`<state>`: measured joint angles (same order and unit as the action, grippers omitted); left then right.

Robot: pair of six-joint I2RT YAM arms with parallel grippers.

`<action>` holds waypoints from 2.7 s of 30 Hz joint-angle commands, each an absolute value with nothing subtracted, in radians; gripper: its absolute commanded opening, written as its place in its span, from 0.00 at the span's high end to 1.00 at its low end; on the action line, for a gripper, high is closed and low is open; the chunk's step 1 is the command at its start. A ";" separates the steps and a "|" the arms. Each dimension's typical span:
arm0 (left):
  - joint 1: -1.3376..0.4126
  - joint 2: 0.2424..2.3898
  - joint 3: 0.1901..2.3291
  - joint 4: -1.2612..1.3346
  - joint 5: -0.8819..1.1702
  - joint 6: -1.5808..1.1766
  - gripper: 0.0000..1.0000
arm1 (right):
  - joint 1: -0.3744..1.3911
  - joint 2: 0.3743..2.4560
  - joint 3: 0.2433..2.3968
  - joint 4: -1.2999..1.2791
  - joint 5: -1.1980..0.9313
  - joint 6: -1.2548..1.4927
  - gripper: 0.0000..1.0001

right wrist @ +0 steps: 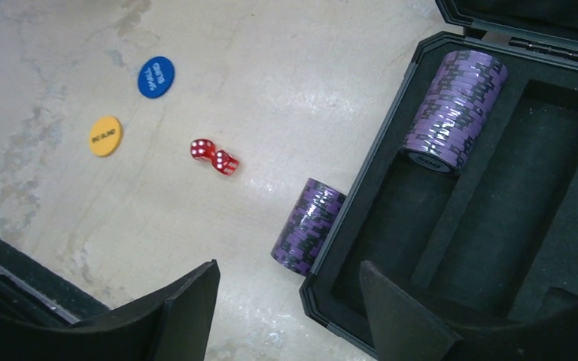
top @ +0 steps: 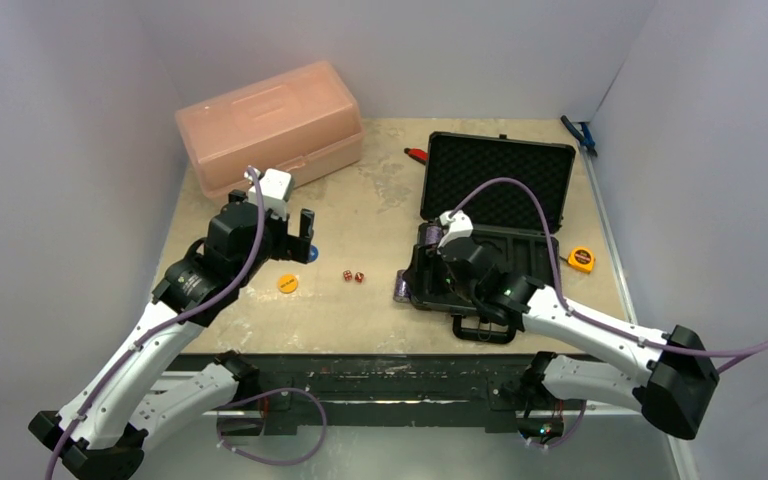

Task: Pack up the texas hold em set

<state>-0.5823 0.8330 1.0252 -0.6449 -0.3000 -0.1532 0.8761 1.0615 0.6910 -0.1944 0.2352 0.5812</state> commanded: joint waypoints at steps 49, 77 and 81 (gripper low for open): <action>-0.578 0.876 1.039 -0.628 -0.270 -0.117 0.04 | 0.670 1.464 0.894 -0.179 0.489 0.579 0.64; -0.605 0.987 1.074 -0.736 -0.196 -0.289 0.04 | 0.667 1.162 0.847 -0.337 0.452 0.541 0.12; -0.609 0.995 1.059 -0.741 -0.160 -0.318 0.04 | 0.667 1.140 0.830 -0.347 0.461 0.544 0.10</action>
<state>-0.6014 0.9977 1.0344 -0.7361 -0.2104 -0.2558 0.6720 1.1694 0.8520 -0.3248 0.4324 0.5488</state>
